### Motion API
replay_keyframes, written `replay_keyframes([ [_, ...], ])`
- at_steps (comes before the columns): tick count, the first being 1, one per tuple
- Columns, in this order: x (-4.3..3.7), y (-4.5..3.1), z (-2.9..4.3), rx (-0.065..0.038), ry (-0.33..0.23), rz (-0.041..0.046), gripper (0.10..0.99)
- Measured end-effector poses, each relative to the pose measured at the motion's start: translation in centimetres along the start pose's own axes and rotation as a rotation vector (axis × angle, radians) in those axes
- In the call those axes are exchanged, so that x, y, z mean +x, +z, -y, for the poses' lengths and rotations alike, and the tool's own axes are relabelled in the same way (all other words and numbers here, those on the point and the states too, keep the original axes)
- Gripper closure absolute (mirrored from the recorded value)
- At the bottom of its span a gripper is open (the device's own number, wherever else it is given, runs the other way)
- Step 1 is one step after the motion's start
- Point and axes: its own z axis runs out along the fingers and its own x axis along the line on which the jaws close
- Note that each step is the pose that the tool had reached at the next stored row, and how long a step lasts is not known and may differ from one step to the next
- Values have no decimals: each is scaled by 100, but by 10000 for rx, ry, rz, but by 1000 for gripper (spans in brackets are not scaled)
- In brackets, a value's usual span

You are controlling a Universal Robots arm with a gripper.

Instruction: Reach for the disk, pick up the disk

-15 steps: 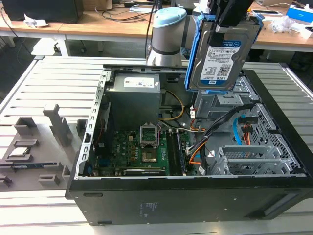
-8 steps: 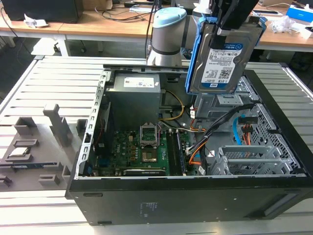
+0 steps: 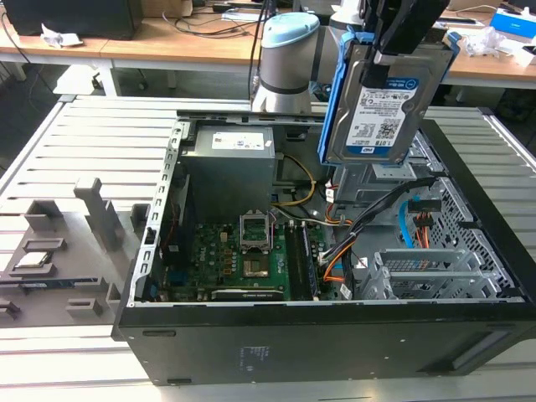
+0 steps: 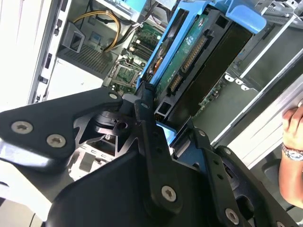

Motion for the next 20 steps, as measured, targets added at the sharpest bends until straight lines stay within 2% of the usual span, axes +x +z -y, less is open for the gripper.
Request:
replay_keyframes([
  [20, 226, 0, 4, 0, 0, 0, 718],
])
